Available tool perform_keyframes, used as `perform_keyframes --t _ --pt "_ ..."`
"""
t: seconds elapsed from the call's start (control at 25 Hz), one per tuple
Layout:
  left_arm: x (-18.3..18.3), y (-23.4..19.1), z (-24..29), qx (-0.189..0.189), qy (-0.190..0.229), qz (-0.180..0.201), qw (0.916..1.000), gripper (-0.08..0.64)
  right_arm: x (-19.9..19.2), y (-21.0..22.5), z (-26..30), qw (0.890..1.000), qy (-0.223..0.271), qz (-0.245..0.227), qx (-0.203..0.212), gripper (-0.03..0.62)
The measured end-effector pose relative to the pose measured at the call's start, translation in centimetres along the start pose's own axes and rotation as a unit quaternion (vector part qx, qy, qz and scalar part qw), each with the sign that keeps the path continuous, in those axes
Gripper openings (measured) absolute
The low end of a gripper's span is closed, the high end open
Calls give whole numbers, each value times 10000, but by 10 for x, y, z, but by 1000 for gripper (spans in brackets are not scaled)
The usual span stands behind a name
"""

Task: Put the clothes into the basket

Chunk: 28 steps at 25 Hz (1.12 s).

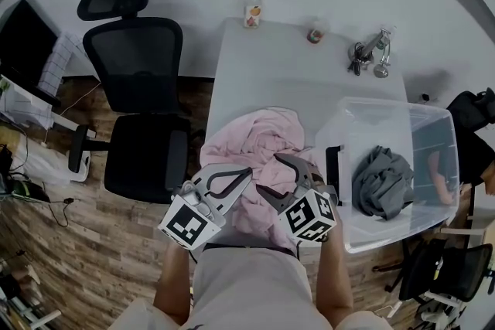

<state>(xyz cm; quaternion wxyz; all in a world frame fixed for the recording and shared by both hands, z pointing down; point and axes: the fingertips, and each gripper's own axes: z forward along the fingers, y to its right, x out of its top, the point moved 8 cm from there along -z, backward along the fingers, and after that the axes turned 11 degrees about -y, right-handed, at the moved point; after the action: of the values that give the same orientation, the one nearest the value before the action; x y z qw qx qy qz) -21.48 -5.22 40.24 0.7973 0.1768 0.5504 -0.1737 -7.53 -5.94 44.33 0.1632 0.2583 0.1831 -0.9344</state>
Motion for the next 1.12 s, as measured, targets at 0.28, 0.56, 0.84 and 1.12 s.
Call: perform_keyframes --t 0.28,0.56,0.84,1.12 --pt "-15 -11 4 -10 -189 -16 9998 5 -14 -7 43 9987 -323 195 337 410" --pt "-41 -15 13 -147 -547 146 9983 5 -22 -16 71 9958 -572 358 618 466" --pt "-66 -18 27 -287 -801 -15 9964 5 -38 -26 107 9908 -780 704 857 562" --pt "-93 -21 40 -485 -1021 41 9936 5 -59 -39 145 9836 -1132 1043 944 575"
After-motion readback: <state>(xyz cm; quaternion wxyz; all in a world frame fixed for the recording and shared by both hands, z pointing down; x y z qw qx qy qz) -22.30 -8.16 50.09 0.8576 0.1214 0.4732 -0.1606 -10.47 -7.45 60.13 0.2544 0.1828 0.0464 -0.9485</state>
